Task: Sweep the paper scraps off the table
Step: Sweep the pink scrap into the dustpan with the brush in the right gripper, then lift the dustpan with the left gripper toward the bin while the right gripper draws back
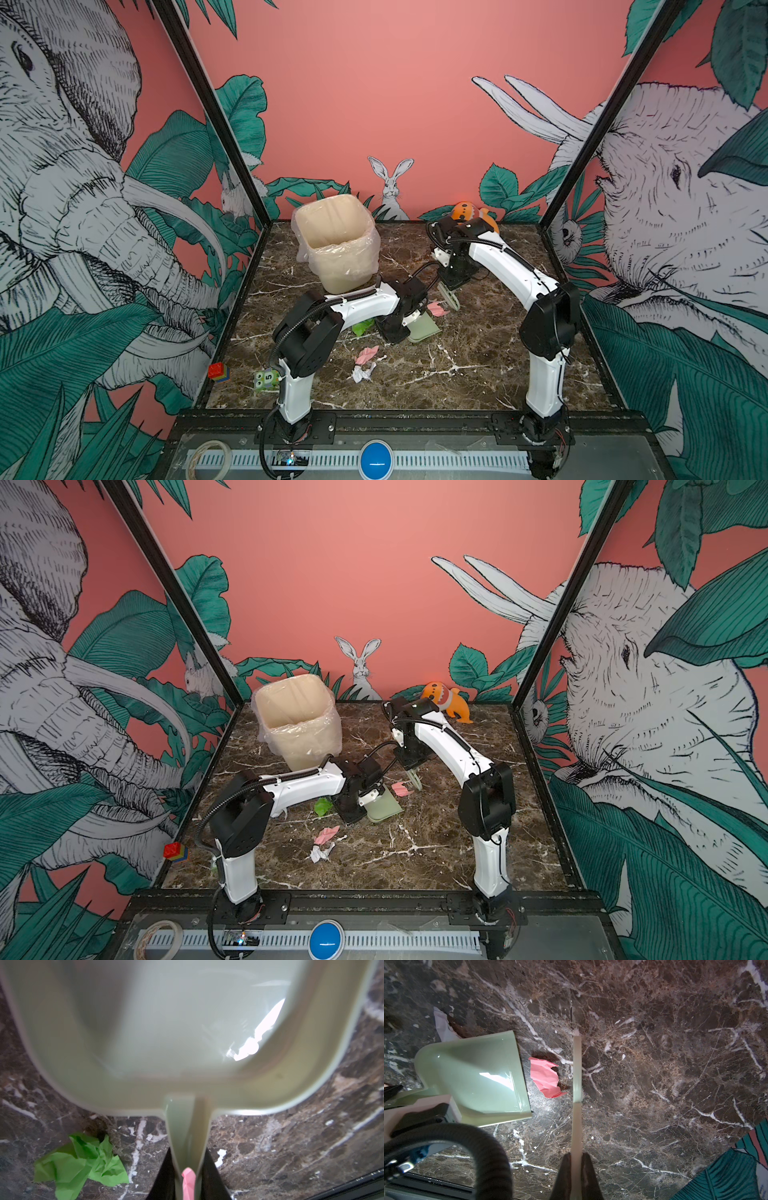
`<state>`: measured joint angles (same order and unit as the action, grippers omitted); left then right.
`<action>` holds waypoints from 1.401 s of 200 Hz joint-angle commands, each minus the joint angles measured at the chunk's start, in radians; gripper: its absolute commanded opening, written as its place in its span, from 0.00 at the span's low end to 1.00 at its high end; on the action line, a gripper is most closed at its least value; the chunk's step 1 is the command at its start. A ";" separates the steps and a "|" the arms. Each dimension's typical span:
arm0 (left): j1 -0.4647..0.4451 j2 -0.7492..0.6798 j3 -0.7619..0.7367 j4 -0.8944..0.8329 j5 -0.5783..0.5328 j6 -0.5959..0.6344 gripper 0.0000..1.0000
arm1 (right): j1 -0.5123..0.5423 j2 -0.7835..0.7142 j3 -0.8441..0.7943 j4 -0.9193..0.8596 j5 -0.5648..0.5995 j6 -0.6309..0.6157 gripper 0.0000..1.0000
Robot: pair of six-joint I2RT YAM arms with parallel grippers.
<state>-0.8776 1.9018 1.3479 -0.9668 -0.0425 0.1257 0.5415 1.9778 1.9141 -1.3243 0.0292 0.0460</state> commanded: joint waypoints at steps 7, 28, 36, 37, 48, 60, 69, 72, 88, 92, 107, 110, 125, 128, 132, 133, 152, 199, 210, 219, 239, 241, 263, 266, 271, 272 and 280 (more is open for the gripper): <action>0.005 0.010 0.025 -0.021 -0.002 0.011 0.15 | 0.032 -0.001 -0.007 -0.030 -0.082 -0.001 0.00; 0.006 0.011 0.025 -0.018 -0.003 0.011 0.15 | 0.054 -0.024 -0.023 -0.028 -0.158 -0.003 0.00; 0.006 0.011 0.025 -0.020 -0.005 0.011 0.15 | 0.059 -0.041 -0.036 -0.018 -0.191 -0.002 0.00; 0.006 0.011 0.025 -0.020 -0.005 0.011 0.15 | 0.060 -0.044 -0.038 -0.015 -0.195 -0.002 0.00; 0.006 0.010 0.021 -0.019 -0.004 0.011 0.15 | 0.064 -0.071 -0.057 0.003 -0.239 0.003 0.00; 0.008 0.008 0.019 -0.018 -0.005 0.011 0.15 | 0.065 -0.107 -0.083 0.033 -0.285 0.011 0.00; 0.008 0.006 0.018 -0.017 -0.006 0.011 0.15 | 0.065 -0.130 -0.099 0.046 -0.299 0.017 0.00; 0.008 0.006 0.018 -0.018 -0.006 0.011 0.15 | 0.065 -0.137 -0.101 0.045 -0.306 0.018 0.00; 0.009 0.003 0.014 -0.015 -0.006 0.009 0.15 | 0.062 -0.160 -0.110 0.042 -0.311 0.012 0.00; 0.009 0.003 0.014 -0.016 -0.006 0.010 0.15 | 0.060 -0.163 -0.112 0.043 -0.315 0.011 0.00; 0.009 0.002 0.013 -0.014 -0.006 0.009 0.15 | 0.046 -0.182 -0.126 0.058 -0.341 0.014 0.00; 0.009 0.002 0.014 -0.014 -0.006 0.009 0.15 | 0.043 -0.185 -0.129 0.060 -0.341 0.014 0.00; 0.009 -0.002 0.013 -0.014 -0.005 0.008 0.15 | 0.032 -0.190 -0.134 0.055 -0.317 0.015 0.00; 0.009 -0.001 0.013 -0.013 -0.004 0.006 0.15 | 0.029 -0.190 -0.135 0.053 -0.310 0.015 0.00; 0.010 -0.003 0.011 -0.013 -0.004 0.005 0.15 | 0.026 -0.191 -0.135 0.052 -0.305 0.016 0.00; 0.009 -0.004 0.011 -0.013 -0.003 0.005 0.15 | 0.024 -0.191 -0.135 0.052 -0.304 0.017 0.00; 0.010 -0.012 0.005 -0.006 0.001 0.000 0.15 | 0.007 -0.202 -0.144 0.061 -0.292 0.023 0.00; 0.010 -0.058 -0.011 0.023 0.000 -0.005 0.15 | -0.064 -0.257 -0.177 0.077 -0.205 0.047 0.00; 0.010 -0.075 -0.013 0.031 0.000 -0.005 0.15 | -0.083 -0.278 -0.188 0.086 -0.201 0.053 0.00; 0.010 -0.087 -0.015 0.038 0.000 -0.006 0.15 | -0.098 -0.296 -0.195 0.089 -0.199 0.054 0.00; 0.009 -0.113 -0.024 0.056 -0.003 -0.006 0.14 | -0.128 -0.330 -0.211 0.097 -0.200 0.058 0.00; 0.009 -0.117 -0.024 0.059 -0.004 -0.007 0.14 | -0.131 -0.333 -0.214 0.097 -0.199 0.059 0.00; 0.009 -0.162 -0.038 0.082 -0.006 -0.012 0.14 | -0.165 -0.368 -0.238 0.114 -0.201 0.065 0.00; 0.009 -0.169 -0.039 0.084 -0.005 -0.014 0.14 | -0.170 -0.369 -0.242 0.115 -0.202 0.066 0.00; 0.010 -0.181 -0.042 0.088 -0.009 -0.017 0.14 | -0.179 -0.369 -0.248 0.120 -0.205 0.066 0.00; 0.009 -0.184 -0.042 0.089 -0.009 -0.018 0.14 | -0.180 -0.369 -0.250 0.120 -0.205 0.067 0.00; 0.010 -0.205 -0.047 0.095 -0.010 -0.021 0.14 | -0.193 -0.410 -0.261 0.127 -0.209 0.069 0.00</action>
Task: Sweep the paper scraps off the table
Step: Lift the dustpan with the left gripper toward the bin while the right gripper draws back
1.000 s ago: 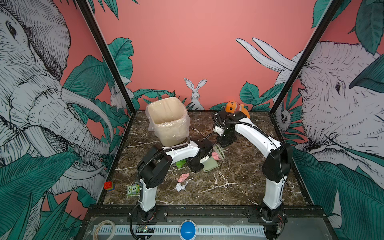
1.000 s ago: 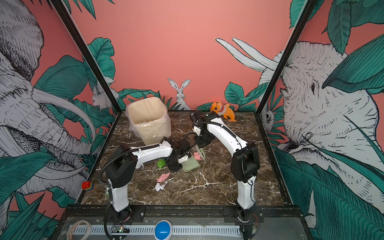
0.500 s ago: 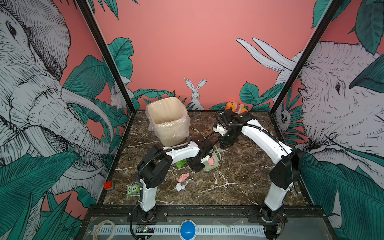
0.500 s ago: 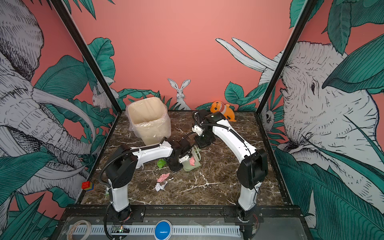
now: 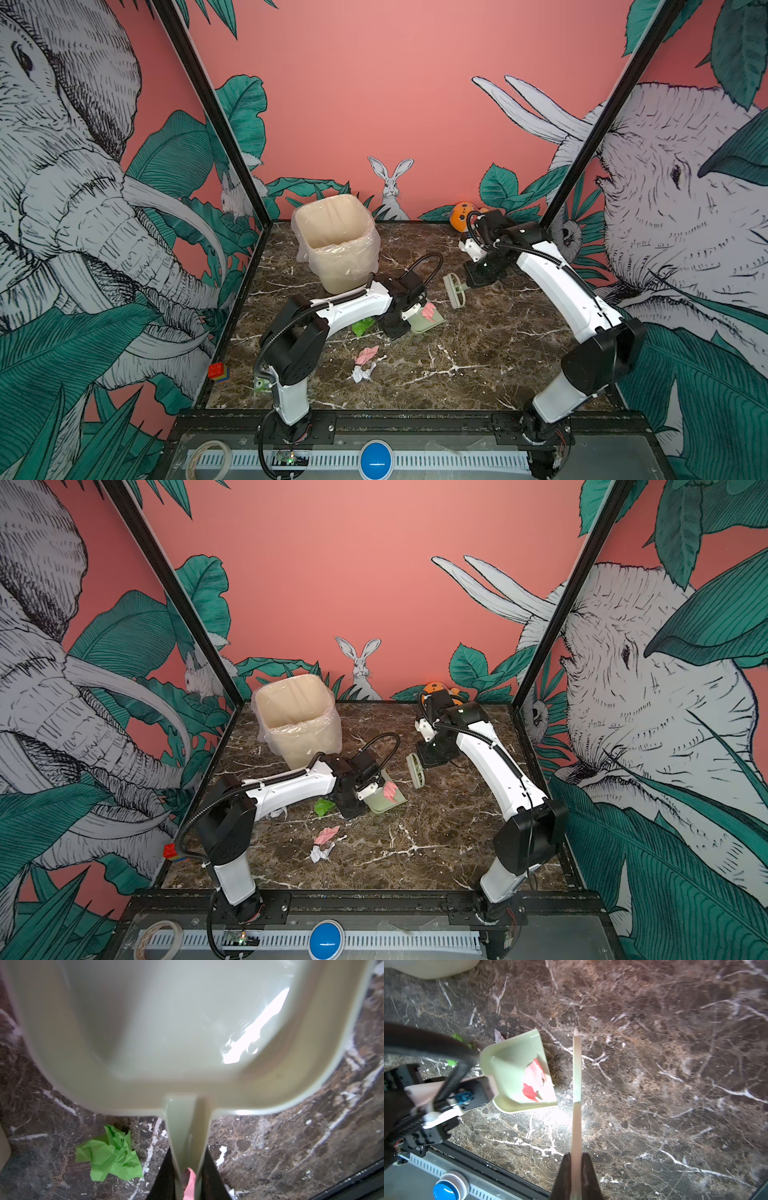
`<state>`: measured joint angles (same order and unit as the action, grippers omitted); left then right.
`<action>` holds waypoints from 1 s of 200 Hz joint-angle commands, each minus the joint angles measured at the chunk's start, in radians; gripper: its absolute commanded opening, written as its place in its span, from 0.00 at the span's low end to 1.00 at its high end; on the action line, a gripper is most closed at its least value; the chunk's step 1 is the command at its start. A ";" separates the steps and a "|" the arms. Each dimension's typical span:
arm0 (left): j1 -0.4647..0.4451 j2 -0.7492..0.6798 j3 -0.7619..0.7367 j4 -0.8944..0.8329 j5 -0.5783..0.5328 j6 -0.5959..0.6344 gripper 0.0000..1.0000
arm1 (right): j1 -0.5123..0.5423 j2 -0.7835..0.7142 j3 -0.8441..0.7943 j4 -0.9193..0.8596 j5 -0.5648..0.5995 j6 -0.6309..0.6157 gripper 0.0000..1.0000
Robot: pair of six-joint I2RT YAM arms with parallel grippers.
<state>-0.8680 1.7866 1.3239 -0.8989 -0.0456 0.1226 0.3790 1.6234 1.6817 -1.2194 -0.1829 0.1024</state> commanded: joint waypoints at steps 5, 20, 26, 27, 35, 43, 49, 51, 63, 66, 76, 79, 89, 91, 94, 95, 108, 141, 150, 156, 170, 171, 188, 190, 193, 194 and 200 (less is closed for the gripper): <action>0.000 -0.104 -0.025 0.032 -0.009 -0.021 0.14 | -0.038 -0.062 -0.036 0.028 0.001 0.014 0.00; 0.000 -0.144 -0.024 0.030 -0.019 -0.032 0.14 | -0.058 -0.080 -0.057 0.039 -0.007 0.016 0.00; 0.000 -0.157 -0.020 0.024 -0.022 -0.036 0.14 | -0.065 -0.086 -0.067 0.043 -0.010 0.016 0.00; 0.000 -0.160 -0.019 0.024 -0.023 -0.036 0.14 | -0.065 -0.087 -0.069 0.043 -0.011 0.016 0.00; 0.001 -0.180 -0.009 0.012 -0.025 -0.042 0.14 | -0.073 -0.093 -0.080 0.050 -0.018 0.016 0.00; 0.001 -0.201 0.000 -0.002 -0.028 -0.048 0.14 | -0.079 -0.098 -0.094 0.056 -0.024 0.016 0.00; 0.001 -0.218 0.007 -0.010 -0.029 -0.054 0.14 | -0.082 -0.103 -0.102 0.062 -0.028 0.016 0.00; 0.002 -0.224 0.010 -0.014 -0.029 -0.054 0.14 | -0.083 -0.104 -0.105 0.063 -0.031 0.016 0.00; 0.007 -0.259 0.027 -0.034 -0.025 -0.066 0.14 | -0.089 -0.113 -0.125 0.078 -0.041 0.017 0.00; 0.009 -0.267 0.033 -0.038 -0.025 -0.068 0.14 | -0.090 -0.115 -0.129 0.081 -0.043 0.019 0.00; 0.013 -0.295 0.054 -0.060 -0.030 -0.078 0.14 | -0.094 -0.122 -0.146 0.094 -0.053 0.020 0.00; 0.015 -0.303 0.063 -0.067 -0.033 -0.081 0.14 | -0.095 -0.124 -0.152 0.098 -0.054 0.020 0.00; 0.020 -0.326 0.089 -0.097 -0.041 -0.089 0.14 | -0.097 -0.132 -0.169 0.112 -0.063 0.024 0.00; 0.021 -0.330 0.095 -0.104 -0.041 -0.091 0.14 | -0.098 -0.133 -0.173 0.115 -0.066 0.025 0.00; 0.023 -0.337 0.104 -0.113 -0.042 -0.092 0.14 | -0.098 -0.135 -0.179 0.118 -0.069 0.025 0.00; 0.024 -0.340 0.107 -0.117 -0.043 -0.092 0.14 | -0.098 -0.136 -0.180 0.119 -0.070 0.025 0.00; 0.032 -0.362 0.152 -0.165 -0.053 -0.099 0.15 | -0.100 -0.143 -0.202 0.131 -0.078 0.026 0.00; 0.064 -0.392 0.265 -0.297 -0.086 -0.113 0.15 | -0.102 -0.165 -0.250 0.159 -0.103 0.034 0.00; 0.078 -0.398 0.297 -0.332 -0.098 -0.118 0.15 | -0.103 -0.171 -0.259 0.165 -0.109 0.036 0.00; 0.089 -0.402 0.313 -0.352 -0.106 -0.119 0.16 | -0.103 -0.174 -0.263 0.169 -0.112 0.037 0.00; 0.120 -0.409 0.357 -0.397 -0.118 -0.123 0.16 | -0.104 -0.179 -0.267 0.173 -0.120 0.039 0.00; 0.122 -0.409 0.359 -0.400 -0.118 -0.124 0.16 | -0.103 -0.179 -0.267 0.174 -0.121 0.039 0.00; 0.175 -0.419 0.394 -0.437 -0.115 -0.125 0.16 | -0.103 -0.183 -0.267 0.176 -0.130 0.040 0.00; 0.189 -0.421 0.398 -0.442 -0.115 -0.124 0.16 | -0.103 -0.182 -0.267 0.177 -0.130 0.040 0.00; 0.201 -0.422 0.401 -0.446 -0.115 -0.123 0.16 | -0.103 -0.184 -0.266 0.178 -0.129 0.039 0.00; 0.205 -0.422 0.401 -0.448 -0.114 -0.123 0.16 | -0.103 -0.184 -0.266 0.178 -0.130 0.039 0.00; 0.228 -0.424 0.411 -0.460 -0.113 -0.123 0.16 | -0.103 -0.184 -0.265 0.178 -0.133 0.039 0.00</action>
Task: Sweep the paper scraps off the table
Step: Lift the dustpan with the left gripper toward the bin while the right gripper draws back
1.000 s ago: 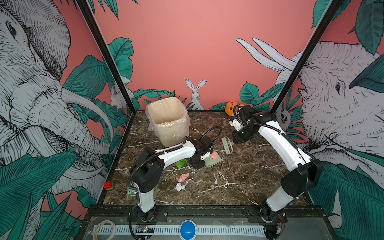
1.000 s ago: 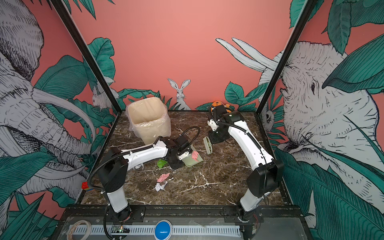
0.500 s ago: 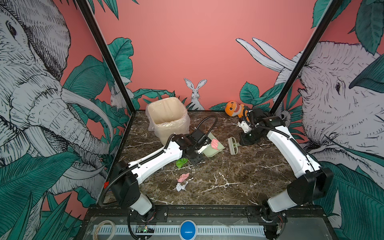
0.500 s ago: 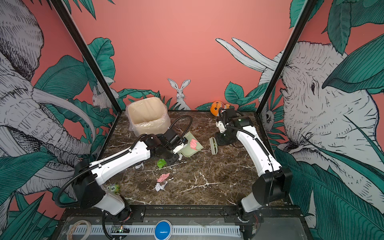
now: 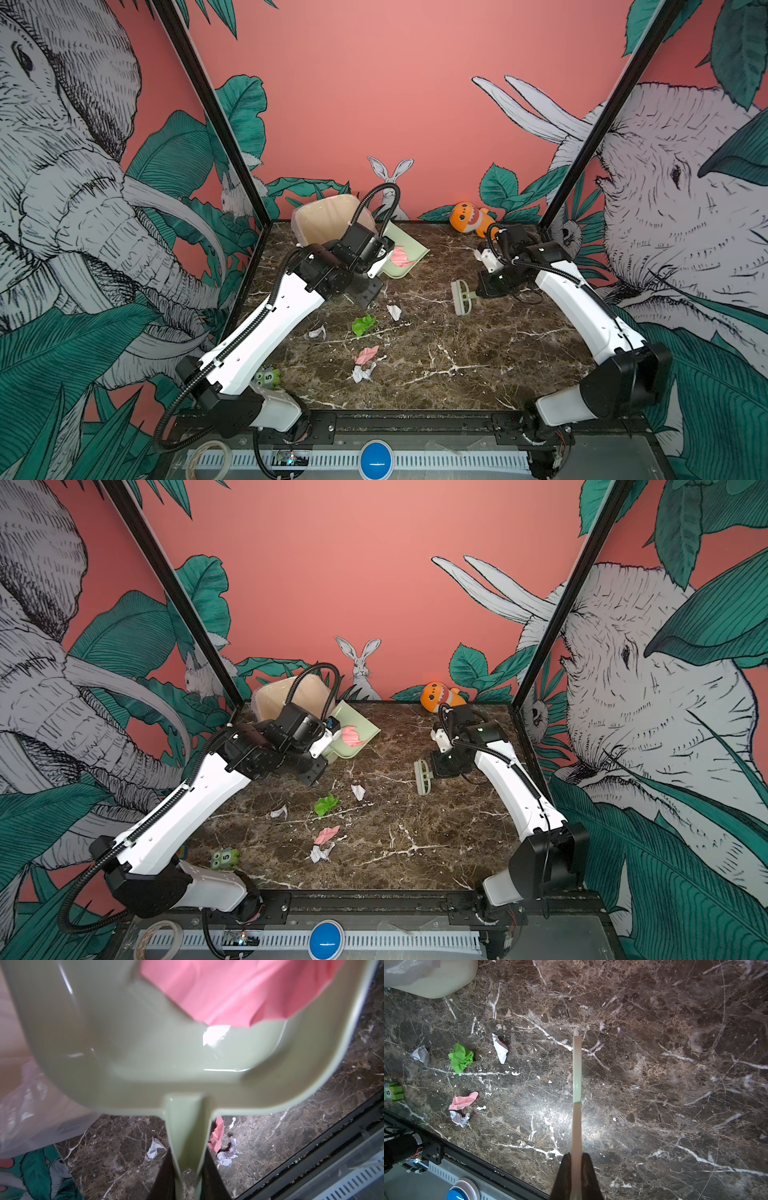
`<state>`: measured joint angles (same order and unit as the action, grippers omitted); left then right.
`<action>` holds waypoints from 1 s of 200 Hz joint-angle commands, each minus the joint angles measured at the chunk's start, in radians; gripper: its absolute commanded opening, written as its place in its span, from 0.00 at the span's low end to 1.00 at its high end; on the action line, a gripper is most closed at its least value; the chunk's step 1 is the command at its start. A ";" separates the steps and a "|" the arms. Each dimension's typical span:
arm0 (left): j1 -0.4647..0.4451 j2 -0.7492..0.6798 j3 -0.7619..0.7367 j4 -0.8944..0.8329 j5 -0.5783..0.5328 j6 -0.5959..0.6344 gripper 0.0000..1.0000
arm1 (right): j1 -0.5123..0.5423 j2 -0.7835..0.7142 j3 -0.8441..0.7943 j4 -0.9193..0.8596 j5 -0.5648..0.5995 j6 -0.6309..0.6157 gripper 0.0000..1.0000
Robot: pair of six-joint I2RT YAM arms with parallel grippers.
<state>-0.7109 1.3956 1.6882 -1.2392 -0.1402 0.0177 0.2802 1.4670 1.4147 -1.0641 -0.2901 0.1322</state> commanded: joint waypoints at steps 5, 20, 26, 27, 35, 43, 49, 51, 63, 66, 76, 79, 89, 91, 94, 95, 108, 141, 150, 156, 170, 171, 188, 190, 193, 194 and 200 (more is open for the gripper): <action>0.091 -0.036 0.052 -0.128 -0.017 -0.015 0.16 | -0.004 -0.028 0.003 0.021 -0.026 0.009 0.00; 0.153 -0.043 0.071 -0.143 -0.008 -0.006 0.16 | -0.005 -0.028 0.007 0.020 -0.030 0.006 0.00; 0.181 -0.047 0.077 -0.146 0.002 -0.003 0.16 | -0.006 -0.027 0.009 0.018 -0.031 0.003 0.00; 0.185 -0.048 0.078 -0.146 0.003 -0.002 0.16 | -0.006 -0.028 0.009 0.018 -0.032 0.004 0.00; 0.220 -0.053 0.087 -0.147 0.014 0.003 0.16 | -0.006 -0.028 0.009 0.016 -0.032 0.002 0.00; 0.253 -0.057 0.096 -0.147 0.023 0.005 0.16 | -0.006 -0.028 0.009 0.017 -0.034 0.001 0.00; 0.275 -0.059 0.103 -0.146 0.026 0.007 0.16 | -0.006 -0.028 0.009 0.019 -0.035 0.000 0.00; 0.282 -0.059 0.105 -0.145 0.026 0.008 0.16 | -0.007 -0.028 0.009 0.018 -0.036 0.000 0.00; 0.323 -0.058 0.116 -0.142 0.029 0.011 0.16 | -0.007 -0.026 0.007 0.021 -0.040 0.000 0.00; 0.332 -0.057 0.118 -0.141 0.032 0.013 0.16 | -0.007 -0.027 0.007 0.021 -0.041 0.000 0.00; 0.362 -0.054 0.120 -0.139 0.034 0.013 0.16 | -0.007 -0.027 0.006 0.024 -0.045 0.000 0.00; 0.370 -0.053 0.120 -0.136 0.036 0.014 0.16 | -0.007 -0.027 0.006 0.025 -0.047 0.000 0.00; 0.399 -0.052 0.115 -0.128 0.040 0.019 0.16 | -0.007 -0.027 0.007 0.026 -0.050 -0.001 0.00; 0.405 -0.051 0.114 -0.127 0.040 0.021 0.16 | -0.008 -0.026 0.007 0.026 -0.052 -0.001 0.00; 0.415 -0.050 0.113 -0.125 0.040 0.022 0.16 | -0.008 -0.027 0.007 0.024 -0.053 -0.002 0.00; 0.417 -0.049 0.112 -0.125 0.040 0.023 0.16 | -0.008 -0.027 0.007 0.023 -0.053 -0.003 0.00; 0.453 -0.042 0.111 -0.121 0.030 0.036 0.16 | -0.009 -0.027 0.008 0.019 -0.054 -0.008 0.00; 0.540 -0.014 0.133 -0.115 -0.019 0.081 0.16 | -0.010 -0.027 0.008 0.010 -0.068 -0.015 0.00; 0.552 0.005 0.147 -0.119 -0.057 0.101 0.16 | -0.010 -0.025 0.009 0.009 -0.070 -0.017 0.00; 0.554 0.020 0.158 -0.124 -0.086 0.116 0.16 | -0.010 -0.024 0.009 0.008 -0.073 -0.018 0.00; 0.555 0.057 0.183 -0.128 -0.164 0.142 0.16 | -0.010 -0.020 0.012 0.005 -0.076 -0.022 0.00; 0.555 0.059 0.184 -0.128 -0.169 0.143 0.16 | -0.010 -0.020 0.012 0.004 -0.077 -0.022 0.00; 0.554 0.104 0.210 -0.124 -0.224 0.161 0.16 | -0.010 -0.015 0.013 0.004 -0.084 -0.021 0.00; 0.554 0.110 0.214 -0.123 -0.229 0.161 0.16 | -0.010 -0.015 0.015 0.005 -0.084 -0.022 0.00; 0.554 0.117 0.218 -0.121 -0.236 0.164 0.16 | -0.010 -0.014 0.015 0.004 -0.086 -0.021 0.00; 0.554 0.119 0.220 -0.120 -0.238 0.165 0.16 | -0.010 -0.014 0.015 0.004 -0.086 -0.021 0.00; 0.554 0.132 0.228 -0.114 -0.249 0.174 0.16 | -0.010 -0.014 0.016 0.004 -0.089 -0.020 0.00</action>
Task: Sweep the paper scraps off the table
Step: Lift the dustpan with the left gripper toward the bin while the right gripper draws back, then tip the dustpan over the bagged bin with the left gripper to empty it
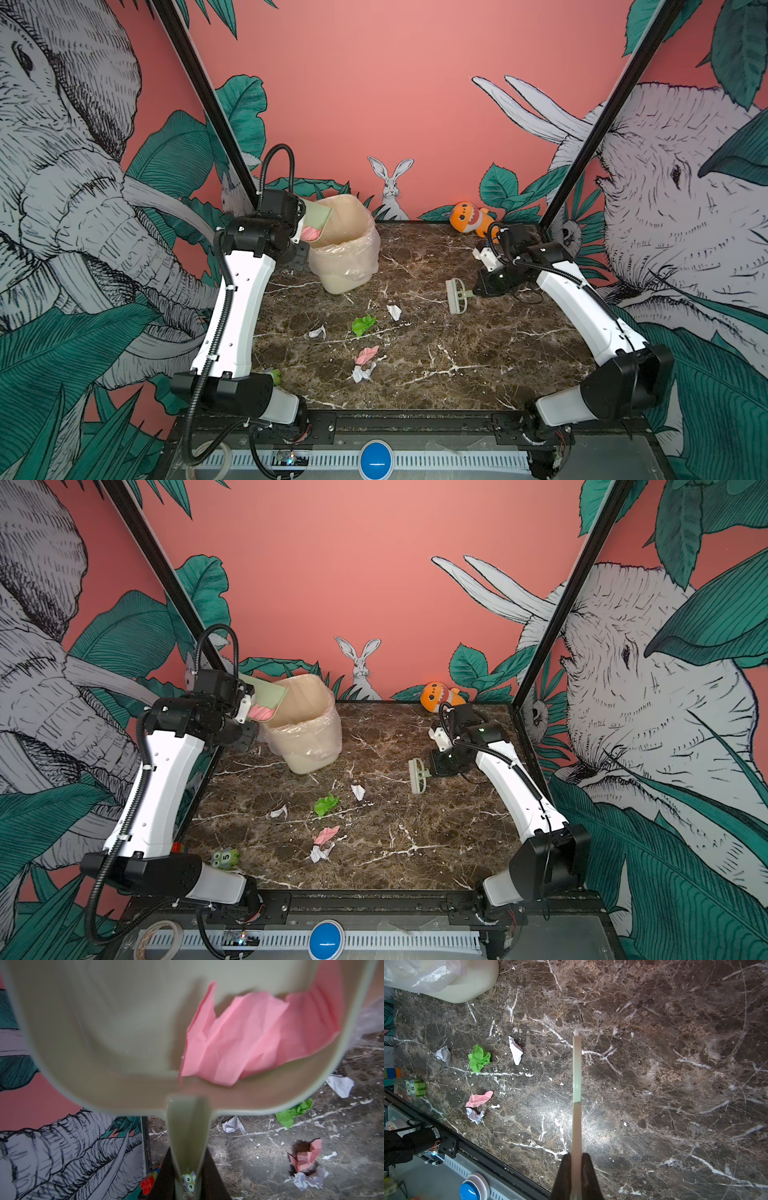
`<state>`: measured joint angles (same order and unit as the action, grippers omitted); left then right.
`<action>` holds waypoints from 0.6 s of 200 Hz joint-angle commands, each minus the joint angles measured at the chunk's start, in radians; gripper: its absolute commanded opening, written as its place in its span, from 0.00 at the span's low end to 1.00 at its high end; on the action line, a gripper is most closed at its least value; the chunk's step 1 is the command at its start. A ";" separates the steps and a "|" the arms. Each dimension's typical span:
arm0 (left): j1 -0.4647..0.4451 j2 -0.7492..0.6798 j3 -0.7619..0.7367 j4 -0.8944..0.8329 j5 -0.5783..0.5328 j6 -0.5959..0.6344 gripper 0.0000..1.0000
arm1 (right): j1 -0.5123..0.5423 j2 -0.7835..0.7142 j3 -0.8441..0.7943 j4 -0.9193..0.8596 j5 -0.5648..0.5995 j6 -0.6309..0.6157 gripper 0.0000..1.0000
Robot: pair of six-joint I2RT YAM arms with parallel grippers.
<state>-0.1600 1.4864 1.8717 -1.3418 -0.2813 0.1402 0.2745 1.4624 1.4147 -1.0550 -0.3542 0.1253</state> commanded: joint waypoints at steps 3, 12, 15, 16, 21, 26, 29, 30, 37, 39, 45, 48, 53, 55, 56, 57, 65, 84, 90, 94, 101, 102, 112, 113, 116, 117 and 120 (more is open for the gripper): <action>0.003 0.047 0.048 -0.009 -0.114 0.055 0.16 | -0.004 -0.010 0.017 -0.005 -0.026 -0.013 0.00; 0.004 0.067 0.064 -0.005 -0.143 0.065 0.16 | -0.004 -0.010 0.018 -0.005 -0.026 -0.013 0.00; 0.003 0.073 0.070 -0.006 -0.153 0.070 0.16 | -0.004 -0.010 0.018 -0.006 -0.026 -0.013 0.00; 0.003 0.076 0.073 -0.005 -0.156 0.072 0.16 | -0.004 -0.010 0.018 -0.006 -0.026 -0.013 0.00; 0.004 0.086 0.081 -0.005 -0.170 0.081 0.16 | -0.004 -0.011 0.018 -0.007 -0.027 -0.013 0.00; 0.004 0.096 0.089 -0.003 -0.182 0.090 0.16 | -0.004 -0.011 0.018 -0.008 -0.028 -0.014 0.00; 0.004 0.101 0.094 -0.001 -0.192 0.095 0.16 | -0.004 -0.010 0.018 -0.009 -0.029 -0.014 0.00; 0.004 0.102 0.095 -0.001 -0.195 0.096 0.16 | -0.004 -0.011 0.018 -0.009 -0.029 -0.015 0.00; 0.002 0.113 0.096 0.002 -0.224 0.111 0.15 | -0.004 -0.010 0.017 -0.010 -0.029 -0.014 0.00; 0.001 0.115 0.097 0.005 -0.232 0.116 0.15 | -0.004 -0.011 0.016 -0.010 -0.030 -0.015 0.00; -0.005 0.120 0.092 0.013 -0.256 0.133 0.15 | -0.004 -0.011 0.015 -0.011 -0.031 -0.016 0.00; -0.009 0.121 0.087 0.020 -0.272 0.139 0.15 | -0.004 -0.011 0.014 -0.011 -0.032 -0.016 0.00; -0.017 0.122 0.078 0.032 -0.300 0.154 0.15 | -0.004 -0.012 0.013 -0.012 -0.032 -0.016 0.00; -0.022 0.122 0.076 0.036 -0.311 0.160 0.15 | -0.004 -0.013 0.013 -0.012 -0.032 -0.016 0.00; -0.024 0.123 0.074 0.038 -0.313 0.162 0.15 | -0.004 -0.013 0.013 -0.012 -0.032 -0.016 0.00; -0.025 0.123 0.073 0.039 -0.319 0.165 0.15 | -0.004 -0.013 0.012 -0.011 -0.032 -0.016 0.00; -0.046 0.125 0.058 0.052 -0.361 0.187 0.15 | -0.004 -0.014 0.010 -0.012 -0.032 -0.016 0.00; -0.097 0.124 0.009 0.099 -0.453 0.242 0.14 | -0.004 -0.017 0.004 -0.011 -0.034 -0.016 0.00; -0.106 0.125 -0.002 0.109 -0.471 0.254 0.14 | -0.004 -0.018 0.002 -0.011 -0.035 -0.016 0.00; -0.110 0.128 -0.006 0.115 -0.477 0.258 0.14 | -0.004 -0.019 0.001 -0.010 -0.035 -0.016 0.00; -0.113 0.130 -0.010 0.120 -0.482 0.264 0.13 | -0.004 -0.021 -0.002 -0.010 -0.035 -0.016 0.00; -0.113 0.130 -0.011 0.120 -0.482 0.263 0.13 | -0.004 -0.022 -0.002 -0.009 -0.035 -0.016 0.00; -0.115 0.136 -0.012 0.127 -0.493 0.273 0.13 | -0.004 -0.025 -0.006 -0.007 -0.035 -0.015 0.00; -0.116 0.137 -0.012 0.128 -0.495 0.274 0.13 | -0.004 -0.025 -0.007 -0.007 -0.035 -0.015 0.00; -0.117 0.137 -0.012 0.130 -0.499 0.276 0.13 | -0.004 -0.026 -0.008 -0.005 -0.037 -0.013 0.00; -0.116 0.137 -0.013 0.131 -0.500 0.278 0.13 | -0.004 -0.026 -0.009 -0.005 -0.037 -0.013 0.00; -0.118 0.140 -0.013 0.133 -0.505 0.283 0.13 | -0.004 -0.028 -0.009 -0.005 -0.037 -0.013 0.00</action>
<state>-0.2752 1.6333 1.8709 -1.2472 -0.6914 0.3645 0.2745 1.4620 1.4147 -1.0565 -0.3782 0.1234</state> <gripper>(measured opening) 0.185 0.064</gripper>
